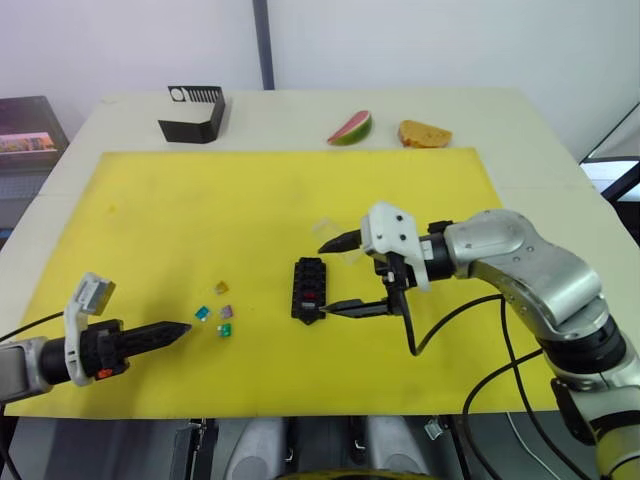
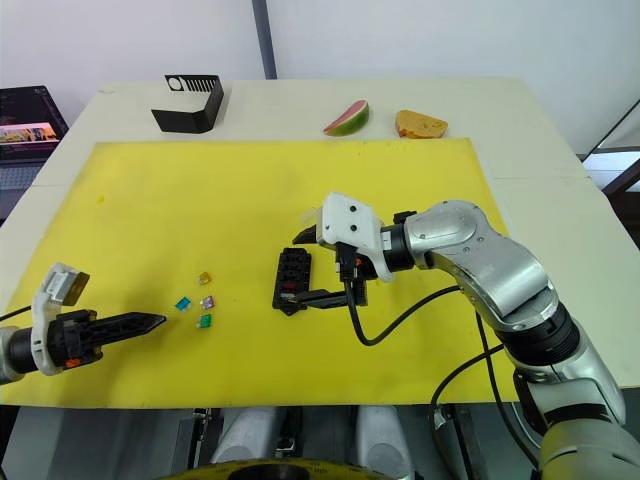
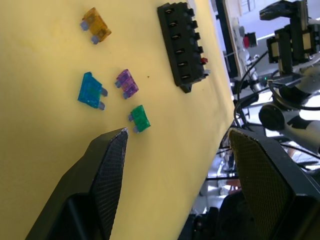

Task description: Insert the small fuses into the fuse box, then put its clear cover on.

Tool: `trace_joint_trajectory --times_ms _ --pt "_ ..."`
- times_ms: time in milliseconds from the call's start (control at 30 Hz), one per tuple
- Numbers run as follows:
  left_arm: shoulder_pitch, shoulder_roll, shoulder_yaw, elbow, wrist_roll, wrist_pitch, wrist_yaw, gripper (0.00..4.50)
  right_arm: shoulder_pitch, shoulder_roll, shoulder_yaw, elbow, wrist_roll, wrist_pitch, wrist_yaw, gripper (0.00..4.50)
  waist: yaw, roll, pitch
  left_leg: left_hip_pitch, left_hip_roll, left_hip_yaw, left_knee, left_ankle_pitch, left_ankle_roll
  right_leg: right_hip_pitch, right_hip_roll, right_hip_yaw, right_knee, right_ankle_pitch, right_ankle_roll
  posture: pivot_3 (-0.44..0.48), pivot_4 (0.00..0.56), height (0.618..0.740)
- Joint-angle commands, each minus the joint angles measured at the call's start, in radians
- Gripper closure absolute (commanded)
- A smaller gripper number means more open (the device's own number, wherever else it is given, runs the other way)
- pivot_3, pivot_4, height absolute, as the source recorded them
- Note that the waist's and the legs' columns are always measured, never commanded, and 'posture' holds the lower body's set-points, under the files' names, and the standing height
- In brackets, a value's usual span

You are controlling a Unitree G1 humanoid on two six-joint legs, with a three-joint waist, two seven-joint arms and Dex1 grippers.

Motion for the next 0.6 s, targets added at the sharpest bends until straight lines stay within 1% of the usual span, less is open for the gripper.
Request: trace_joint_trajectory --times_ms 33,133,267,433,600 --pt "-0.002 -0.013 0.009 0.041 0.034 -0.046 0.000 1.13 -0.020 0.006 -0.003 -0.013 -0.003 -0.014 -0.001 0.00 -0.001 0.000 0.000 0.000 0.000 0.000 0.000 0.000 0.000 0.000 0.000 0.000 0.000 0.000 0.000 0.000 0.150 0.740" --pt "-0.007 -0.024 -0.012 0.107 0.071 -0.084 -0.022 1.13 -0.020 0.004 -0.005 -0.015 -0.005 -0.014 -0.002 0.00 -0.001 0.000 0.000 0.000 0.000 0.000 -0.001 0.000 0.000 0.000 0.000 0.000 -0.001 0.000 0.000 0.000 0.150 0.740" --pt "-0.030 -0.041 -0.029 0.152 0.084 -0.098 -0.040 1.13 -0.019 0.003 -0.007 -0.018 -0.005 -0.012 -0.005 0.00 0.000 0.000 0.000 0.000 0.000 0.000 -0.001 0.000 0.000 0.000 0.000 0.000 -0.002 0.000 0.000 0.000 0.150 0.740" --pt "-0.024 -0.060 -0.051 0.093 0.070 -0.082 -0.045 1.13 -0.016 0.002 -0.010 -0.024 -0.003 -0.008 -0.008 0.00 0.001 0.000 0.000 0.000 0.000 0.000 -0.002 0.000 0.000 0.000 -0.001 0.000 -0.002 0.000 0.000 0.000 0.150 0.740" --pt "-0.014 -0.107 -0.048 0.019 0.044 -0.055 0.006 1.13 -0.014 0.005 -0.007 -0.027 -0.003 -0.006 -0.016 0.00 0.000 0.000 0.000 0.000 0.000 0.000 -0.002 0.000 0.000 0.000 -0.001 0.000 -0.003 0.000 0.000 0.000 0.150 0.740"
